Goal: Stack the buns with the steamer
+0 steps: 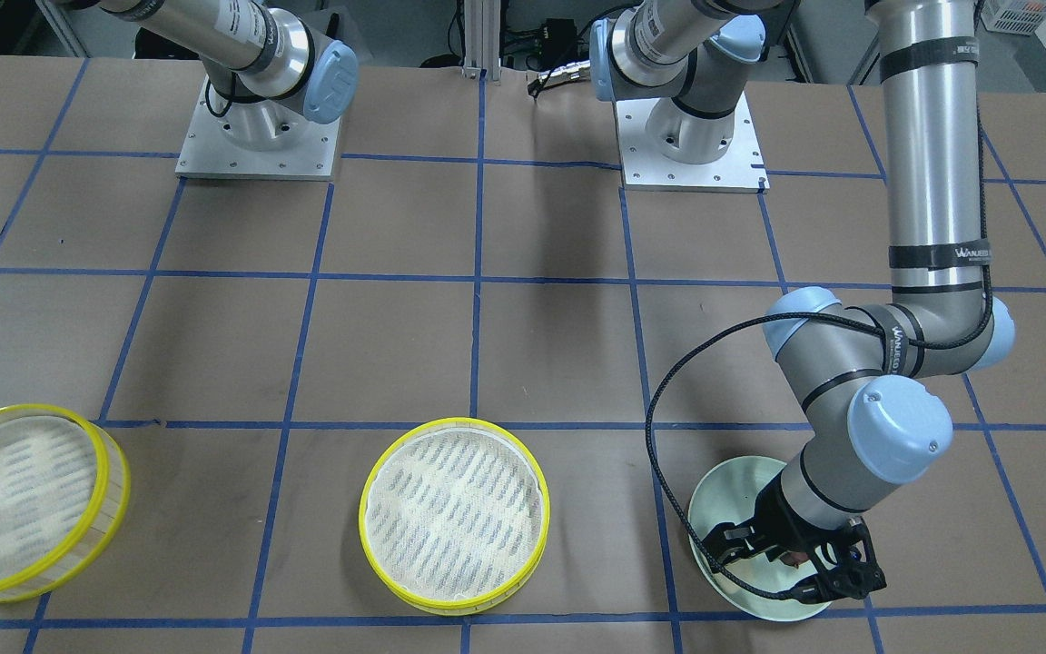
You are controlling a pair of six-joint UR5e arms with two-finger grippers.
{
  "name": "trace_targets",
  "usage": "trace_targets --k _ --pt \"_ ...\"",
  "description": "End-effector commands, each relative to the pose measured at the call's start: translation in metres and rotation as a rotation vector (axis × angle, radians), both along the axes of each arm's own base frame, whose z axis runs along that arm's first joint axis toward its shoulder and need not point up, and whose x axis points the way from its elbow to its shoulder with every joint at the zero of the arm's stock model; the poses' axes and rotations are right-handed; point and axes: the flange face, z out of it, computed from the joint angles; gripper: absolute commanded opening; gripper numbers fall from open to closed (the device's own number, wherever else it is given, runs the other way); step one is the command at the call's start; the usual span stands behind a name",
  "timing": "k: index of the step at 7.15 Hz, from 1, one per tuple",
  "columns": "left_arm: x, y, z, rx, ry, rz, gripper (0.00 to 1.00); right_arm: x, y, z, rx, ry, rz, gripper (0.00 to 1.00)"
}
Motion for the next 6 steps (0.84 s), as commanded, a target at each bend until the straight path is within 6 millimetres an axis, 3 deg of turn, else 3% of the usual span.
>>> trace_targets --k 1,3,5,6 --pt "0.000 -0.002 -0.006 0.007 0.003 0.003 0.00 0.000 0.001 -0.002 0.009 -0.006 -0.005 0.22" --pt "0.000 -0.001 0.010 -0.019 -0.004 0.005 0.00 0.001 0.001 -0.003 0.011 -0.008 -0.010 0.11" --pt "-0.003 -0.013 0.054 -0.090 0.007 0.059 0.00 0.001 0.002 0.003 0.004 -0.006 -0.033 0.05" --pt "-0.020 -0.012 0.065 -0.101 0.046 0.112 0.00 0.003 0.003 0.016 -0.006 0.002 -0.041 0.04"
